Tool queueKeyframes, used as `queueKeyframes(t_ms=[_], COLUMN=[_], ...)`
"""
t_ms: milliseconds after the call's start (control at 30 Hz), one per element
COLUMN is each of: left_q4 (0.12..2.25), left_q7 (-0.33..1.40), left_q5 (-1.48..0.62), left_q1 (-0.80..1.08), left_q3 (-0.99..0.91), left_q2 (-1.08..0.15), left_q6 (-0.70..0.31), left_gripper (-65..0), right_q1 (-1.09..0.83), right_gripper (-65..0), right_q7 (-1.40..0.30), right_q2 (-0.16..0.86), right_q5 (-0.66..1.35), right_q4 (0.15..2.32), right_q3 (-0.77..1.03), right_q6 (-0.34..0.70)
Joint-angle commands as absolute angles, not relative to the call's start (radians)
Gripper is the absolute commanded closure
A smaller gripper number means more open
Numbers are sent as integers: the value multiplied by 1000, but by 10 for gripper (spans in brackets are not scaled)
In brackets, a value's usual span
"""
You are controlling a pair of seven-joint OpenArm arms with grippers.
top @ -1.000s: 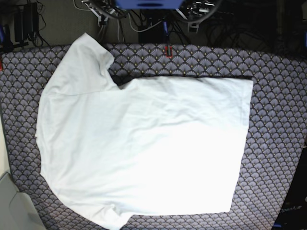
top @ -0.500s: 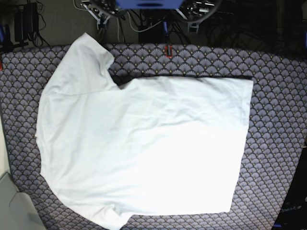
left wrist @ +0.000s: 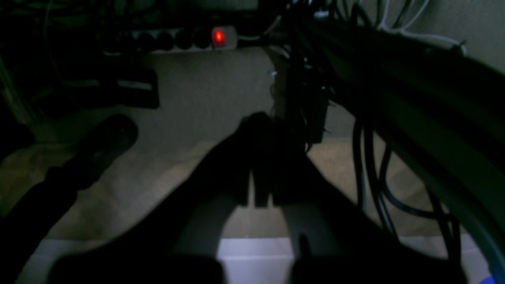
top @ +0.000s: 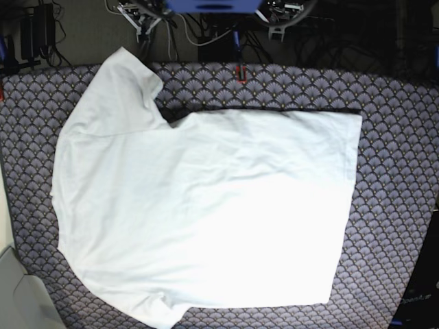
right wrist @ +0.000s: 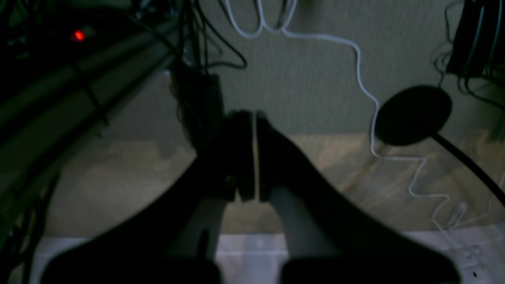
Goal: Fold the T-shirt properly
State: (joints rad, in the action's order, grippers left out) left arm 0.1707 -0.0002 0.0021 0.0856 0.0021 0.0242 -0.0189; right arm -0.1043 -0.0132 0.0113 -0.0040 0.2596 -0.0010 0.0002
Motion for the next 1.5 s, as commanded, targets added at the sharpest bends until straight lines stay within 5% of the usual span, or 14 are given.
queueKeyframes(t_ms=[0, 400, 767, 1467], left_q4=[174, 243, 740, 1851], left_q7=[-7, -8, -7, -1], left_q5=[-1, 2, 1, -1], left_q1=[81, 142, 470, 1044], left_q3=[2, 7, 7, 1], left_q2=[24, 21, -38, -99], left_q6=[-15, -18, -18, -15], left_gripper=[-3, -3, -3, -5], right_q1=[-110, -134, -321, -325], right_gripper=[-19, -19, -19, -19], right_q7=[-8, 1, -8, -8], right_q2=[15, 21, 28, 58], right_q5=[-7, -7, -7, -7], right_q4=[262, 275, 596, 599], right_q3=[-1, 1, 7, 1], right_q6=[8, 8, 8, 8])
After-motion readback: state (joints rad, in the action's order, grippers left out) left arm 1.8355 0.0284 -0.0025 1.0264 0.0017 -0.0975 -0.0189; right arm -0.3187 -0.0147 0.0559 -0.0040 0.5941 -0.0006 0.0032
